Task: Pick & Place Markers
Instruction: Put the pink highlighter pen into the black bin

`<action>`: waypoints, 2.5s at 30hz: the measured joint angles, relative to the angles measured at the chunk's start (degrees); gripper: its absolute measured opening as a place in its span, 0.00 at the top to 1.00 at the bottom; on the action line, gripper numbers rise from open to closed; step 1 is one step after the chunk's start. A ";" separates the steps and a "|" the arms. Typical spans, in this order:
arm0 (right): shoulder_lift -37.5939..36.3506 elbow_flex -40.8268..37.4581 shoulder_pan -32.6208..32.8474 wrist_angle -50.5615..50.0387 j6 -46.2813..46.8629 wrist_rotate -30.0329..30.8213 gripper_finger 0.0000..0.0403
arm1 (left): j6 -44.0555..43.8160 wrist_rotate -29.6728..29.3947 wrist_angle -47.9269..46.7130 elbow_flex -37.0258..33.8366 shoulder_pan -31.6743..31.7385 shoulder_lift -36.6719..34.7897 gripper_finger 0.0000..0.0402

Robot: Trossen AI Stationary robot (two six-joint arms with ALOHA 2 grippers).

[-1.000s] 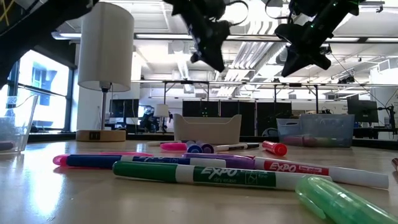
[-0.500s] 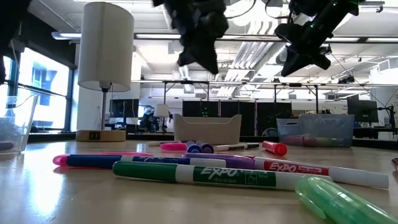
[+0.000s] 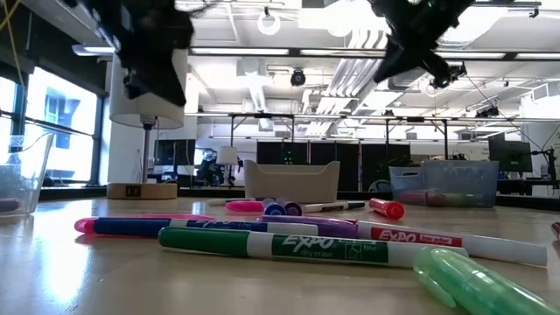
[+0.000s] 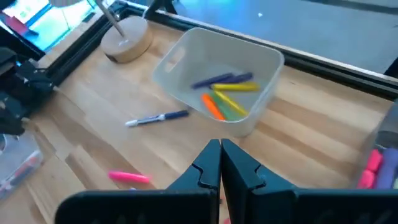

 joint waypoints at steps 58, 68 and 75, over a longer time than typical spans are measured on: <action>55.07 21.47 23.62 -18.54 60.50 -8.27 0.72 | 6.67 6.17 -2.12 -9.33 -2.77 -19.24 1.00; 55.26 22.48 23.40 -19.04 56.86 -7.36 0.87 | 7.15 6.10 -1.85 -9.33 -2.77 -18.64 1.00; 52.65 22.02 25.32 -22.67 57.36 -6.97 0.88 | 7.99 6.08 -1.94 -9.33 -2.77 -18.17 1.00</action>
